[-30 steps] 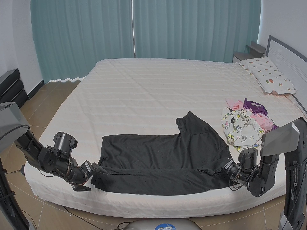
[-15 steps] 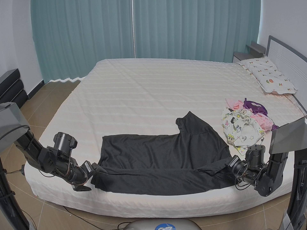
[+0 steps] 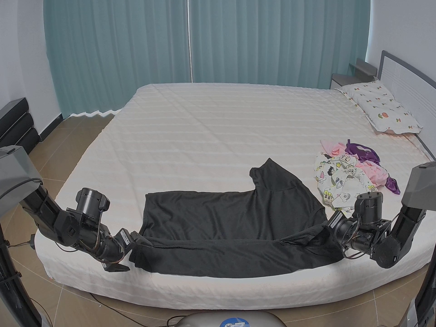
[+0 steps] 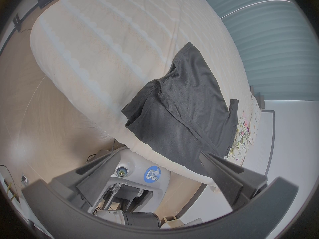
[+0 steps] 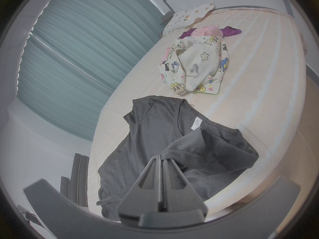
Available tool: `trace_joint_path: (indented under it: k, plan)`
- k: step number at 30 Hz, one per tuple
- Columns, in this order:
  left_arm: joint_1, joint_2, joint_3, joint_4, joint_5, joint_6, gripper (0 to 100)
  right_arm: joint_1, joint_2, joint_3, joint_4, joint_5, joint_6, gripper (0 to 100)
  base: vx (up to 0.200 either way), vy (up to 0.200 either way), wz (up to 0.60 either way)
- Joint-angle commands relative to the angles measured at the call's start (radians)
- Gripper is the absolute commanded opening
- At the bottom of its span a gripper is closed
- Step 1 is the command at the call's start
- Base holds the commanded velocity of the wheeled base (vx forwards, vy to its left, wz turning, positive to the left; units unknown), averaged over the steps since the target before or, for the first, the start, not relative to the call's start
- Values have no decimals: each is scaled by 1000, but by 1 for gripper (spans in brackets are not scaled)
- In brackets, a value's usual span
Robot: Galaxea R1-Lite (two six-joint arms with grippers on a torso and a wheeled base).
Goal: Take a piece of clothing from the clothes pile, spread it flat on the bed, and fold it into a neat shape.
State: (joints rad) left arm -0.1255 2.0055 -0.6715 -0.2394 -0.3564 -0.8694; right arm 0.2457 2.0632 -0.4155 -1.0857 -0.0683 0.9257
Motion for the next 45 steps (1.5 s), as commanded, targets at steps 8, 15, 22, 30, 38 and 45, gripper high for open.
trace_joint_path:
  k: [8, 15, 22, 30, 38, 45]
  plan:
    - [0, 1, 0, -1, 0, 0, 100, 9, -189, -74, 236, 1, -30, 0, 0, 0, 0]
    - [0, 1, 1, -1, 0, 0, 100, 30, -258, -55, 386, -1, -31, 0, 0, 0, 0]
    - [0, 1, 1, -1, 0, 1, 100, 24, -314, -55, 590, 7, -77, 0, 0, 0, 0]
    - [0, 1, 1, -1, 0, 1, 100, 18, -215, -54, 583, 12, -97, 100, 0, 0, 0]
    - [0, 1, 1, -1, 0, 1, 100, -16, -164, -58, 564, 41, -96, 100, 0, 0, 0]
    - [0, 2, 0, -1, 0, 1, 100, -13, -121, -43, 483, 87, -87, 100, 0, 0, 0]
